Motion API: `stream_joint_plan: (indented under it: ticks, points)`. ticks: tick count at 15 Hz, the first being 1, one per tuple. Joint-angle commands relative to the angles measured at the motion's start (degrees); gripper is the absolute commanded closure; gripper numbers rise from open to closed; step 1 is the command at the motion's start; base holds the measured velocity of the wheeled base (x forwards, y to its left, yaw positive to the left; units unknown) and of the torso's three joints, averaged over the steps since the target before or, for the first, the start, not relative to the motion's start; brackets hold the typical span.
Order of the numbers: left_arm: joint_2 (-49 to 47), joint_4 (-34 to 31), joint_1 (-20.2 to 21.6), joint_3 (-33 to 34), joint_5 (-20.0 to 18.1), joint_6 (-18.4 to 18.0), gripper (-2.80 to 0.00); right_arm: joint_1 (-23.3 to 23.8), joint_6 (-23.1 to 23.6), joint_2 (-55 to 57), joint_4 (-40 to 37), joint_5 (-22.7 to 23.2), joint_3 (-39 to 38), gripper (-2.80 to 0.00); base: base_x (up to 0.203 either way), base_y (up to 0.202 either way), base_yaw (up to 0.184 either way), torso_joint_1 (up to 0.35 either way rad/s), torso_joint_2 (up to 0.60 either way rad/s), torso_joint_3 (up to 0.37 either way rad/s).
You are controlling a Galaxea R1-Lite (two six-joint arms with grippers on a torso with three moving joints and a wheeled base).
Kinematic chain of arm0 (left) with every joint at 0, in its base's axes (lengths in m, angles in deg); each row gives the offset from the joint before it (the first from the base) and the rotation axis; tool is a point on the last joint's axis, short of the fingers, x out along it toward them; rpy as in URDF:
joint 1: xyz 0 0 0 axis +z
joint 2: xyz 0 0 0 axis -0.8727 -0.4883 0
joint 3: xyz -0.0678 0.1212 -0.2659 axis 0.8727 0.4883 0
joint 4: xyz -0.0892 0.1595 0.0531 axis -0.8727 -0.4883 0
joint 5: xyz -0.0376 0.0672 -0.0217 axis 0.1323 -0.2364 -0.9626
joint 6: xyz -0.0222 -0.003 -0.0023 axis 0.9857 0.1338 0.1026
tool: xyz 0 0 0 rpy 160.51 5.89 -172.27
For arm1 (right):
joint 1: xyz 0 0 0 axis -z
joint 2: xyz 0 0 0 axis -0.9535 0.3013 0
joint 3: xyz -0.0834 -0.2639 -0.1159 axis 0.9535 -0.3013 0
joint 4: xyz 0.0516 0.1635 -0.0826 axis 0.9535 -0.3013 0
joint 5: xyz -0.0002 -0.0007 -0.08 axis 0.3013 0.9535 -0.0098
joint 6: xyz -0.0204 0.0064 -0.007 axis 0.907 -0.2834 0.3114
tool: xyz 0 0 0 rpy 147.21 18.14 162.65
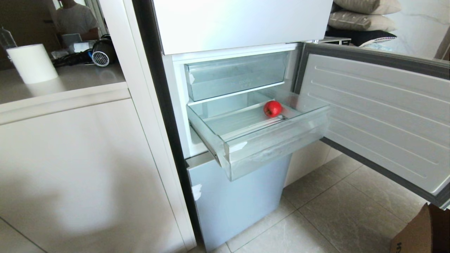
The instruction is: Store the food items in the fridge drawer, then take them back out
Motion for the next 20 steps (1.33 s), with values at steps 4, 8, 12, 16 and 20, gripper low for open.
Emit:
stream_joint_plan:
  ticks: [4, 8, 12, 16, 20]
  points:
    - [-0.1, 0.0, 0.0, 0.0, 0.0, 0.0, 0.0, -1.1, -0.1, 8.1, 2.6, 6.9, 3.3, 0.0, 0.0, 0.0, 0.0, 0.0, 0.0, 0.0]
    - [-0.1, -0.1, 0.0, 0.0, 0.0, 0.0, 0.0, -2.2, -0.1, 9.5, 2.3, 6.8, 4.2, 0.0, 0.0, 0.0, 0.0, 0.0, 0.0, 0.0]
    - [-0.1, -0.1, 0.0, 0.0, 0.0, 0.0, 0.0, -2.1, 0.1, 9.5, 2.5, 6.2, 4.0, -2.8, 0.0, 0.0, 0.0, 0.0, 0.0, 0.0]
    - [-0.1, 0.0, 0.0, 0.0, 0.0, 0.1, 0.0, -2.0, 0.1, 8.4, 2.5, 6.1, 3.5, -2.8, 0.0, 0.0, 0.0, 0.0, 0.0, 0.0]
    - [-0.1, 0.0, 0.0, 0.0, 0.0, 0.0, 0.0, -1.6, 0.1, 6.6, 2.5, 6.1, 1.6, -2.8, 0.0, 0.0, 0.0, 0.0, 0.0, 0.0]
